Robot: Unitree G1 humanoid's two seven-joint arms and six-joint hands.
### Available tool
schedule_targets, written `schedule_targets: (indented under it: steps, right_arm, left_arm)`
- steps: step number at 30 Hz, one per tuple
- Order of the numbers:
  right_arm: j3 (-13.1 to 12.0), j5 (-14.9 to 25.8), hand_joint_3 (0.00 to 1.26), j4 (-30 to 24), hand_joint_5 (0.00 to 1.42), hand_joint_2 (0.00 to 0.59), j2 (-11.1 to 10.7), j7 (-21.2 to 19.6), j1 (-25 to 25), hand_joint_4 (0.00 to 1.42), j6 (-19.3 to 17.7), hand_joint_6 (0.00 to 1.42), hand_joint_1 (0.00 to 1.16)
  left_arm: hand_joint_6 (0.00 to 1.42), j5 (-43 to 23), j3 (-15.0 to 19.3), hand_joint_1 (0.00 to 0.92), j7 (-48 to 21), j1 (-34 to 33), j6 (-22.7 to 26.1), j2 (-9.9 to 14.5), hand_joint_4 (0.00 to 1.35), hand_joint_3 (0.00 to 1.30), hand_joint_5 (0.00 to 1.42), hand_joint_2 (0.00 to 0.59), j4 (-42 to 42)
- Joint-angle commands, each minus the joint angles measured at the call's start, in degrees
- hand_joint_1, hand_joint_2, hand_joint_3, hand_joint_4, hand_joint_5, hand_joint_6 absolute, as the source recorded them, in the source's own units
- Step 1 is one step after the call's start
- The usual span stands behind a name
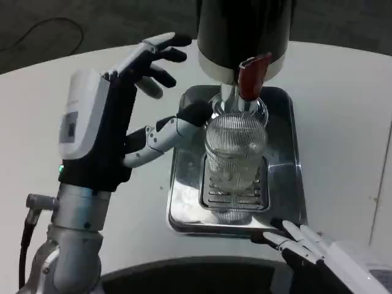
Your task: Grasp the cup under the faucet to collect the drink, then remove the cup.
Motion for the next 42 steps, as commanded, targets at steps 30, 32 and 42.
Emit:
schedule_targets:
  steps: [30, 32, 42]
  right_arm:
    - [1.45, -0.54, 0.14, 2.67, 0.0, 0.421, 1.18, -0.17, -3.45, 0.0, 1.07, 0.0, 0.18]
    - [1.36, -0.51, 0.14, 2.48, 0.0, 0.42, 1.24, -0.32, -3.06, 0.0, 0.94, 0.0, 0.18]
    - [1.06, -0.48, 0.14, 1.18, 0.0, 0.418, 1.41, -1.19, -0.21, 0.0, -0.08, 0.0, 0.18]
  left_arm:
    - [0.23, -39.15, 3.11, 0.0, -47.92, -17.86, 28.56, 3.1, 0.18, 0.23, 0.3, 0.134, -3.55]
    - [0.23, -39.0, 3.04, 0.0, -48.65, -18.85, 29.89, 3.33, 0.18, 0.23, 0.3, 0.132, -3.33]
    - [0.23, -38.81, 2.61, 0.0, -52.05, -23.04, 34.47, 3.55, 0.18, 0.22, 0.29, 0.132, -1.55]
